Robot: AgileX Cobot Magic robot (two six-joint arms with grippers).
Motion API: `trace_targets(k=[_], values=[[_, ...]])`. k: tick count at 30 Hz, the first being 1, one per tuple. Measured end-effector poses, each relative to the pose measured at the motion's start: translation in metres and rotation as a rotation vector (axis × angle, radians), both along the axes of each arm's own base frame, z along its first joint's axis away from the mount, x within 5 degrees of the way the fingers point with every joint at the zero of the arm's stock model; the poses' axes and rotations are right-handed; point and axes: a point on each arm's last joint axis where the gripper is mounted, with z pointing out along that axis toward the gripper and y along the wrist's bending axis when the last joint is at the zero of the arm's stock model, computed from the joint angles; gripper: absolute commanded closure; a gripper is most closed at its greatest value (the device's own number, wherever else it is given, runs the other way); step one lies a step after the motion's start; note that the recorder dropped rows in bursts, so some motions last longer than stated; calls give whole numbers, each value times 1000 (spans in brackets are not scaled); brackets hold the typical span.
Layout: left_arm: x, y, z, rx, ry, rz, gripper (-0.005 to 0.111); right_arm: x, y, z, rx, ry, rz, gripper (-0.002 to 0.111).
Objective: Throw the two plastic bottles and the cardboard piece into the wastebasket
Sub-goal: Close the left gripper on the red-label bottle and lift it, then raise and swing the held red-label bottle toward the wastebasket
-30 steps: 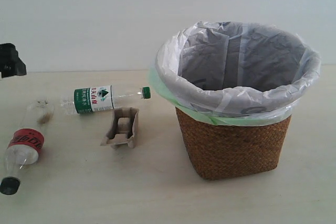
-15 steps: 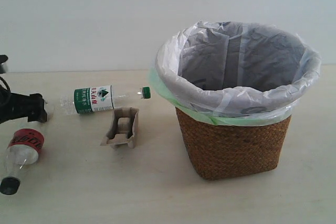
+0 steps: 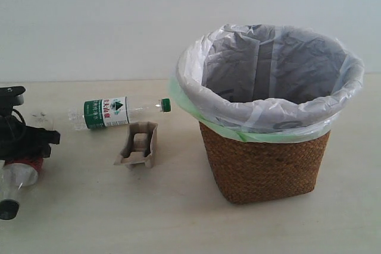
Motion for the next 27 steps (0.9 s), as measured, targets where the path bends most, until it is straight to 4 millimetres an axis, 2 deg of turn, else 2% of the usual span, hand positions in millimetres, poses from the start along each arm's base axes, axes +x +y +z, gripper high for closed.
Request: trace_targets(k=[1, 8, 12, 13, 15, 16, 17, 18, 19, 20, 21, 25, 27], values=[[0, 0, 0, 0, -3, 0, 103, 0, 0, 0, 0, 0, 0, 106], [0, 0, 0, 0, 5, 0, 103, 0, 0, 0, 0, 0, 0, 106], [0, 0, 28, -1, -34, -4, 103, 0, 0, 0, 0, 0, 0, 106], [1, 0, 39, -1, -59, -4, 103, 0, 0, 0, 0, 0, 0, 106], [6, 0, 96, 21, -149, -32, 103, 0, 0, 0, 0, 0, 0, 106], [8, 0, 111, 29, -168, -39, 103, 0, 0, 0, 0, 0, 0, 106], [11, 1, 144, 43, -195, -48, 103, 0, 0, 0, 0, 0, 0, 106], [11, 1, 157, 48, -206, -52, 103, 0, 0, 0, 0, 0, 0, 106], [11, 1, 190, 63, -237, -59, 103, 0, 0, 0, 0, 0, 0, 106], [10, 1, 206, 67, -255, -63, 103, 0, 0, 0, 0, 0, 0, 106], [7, 0, 232, 76, -292, -70, 103, 0, 0, 0, 0, 0, 0, 106], [-2, -10, 274, 96, -371, -105, 103, 0, 0, 0, 0, 0, 0, 106], [-4, -14, 275, 111, -352, -121, 103, 0, 0, 0, 0, 0, 0, 106]])
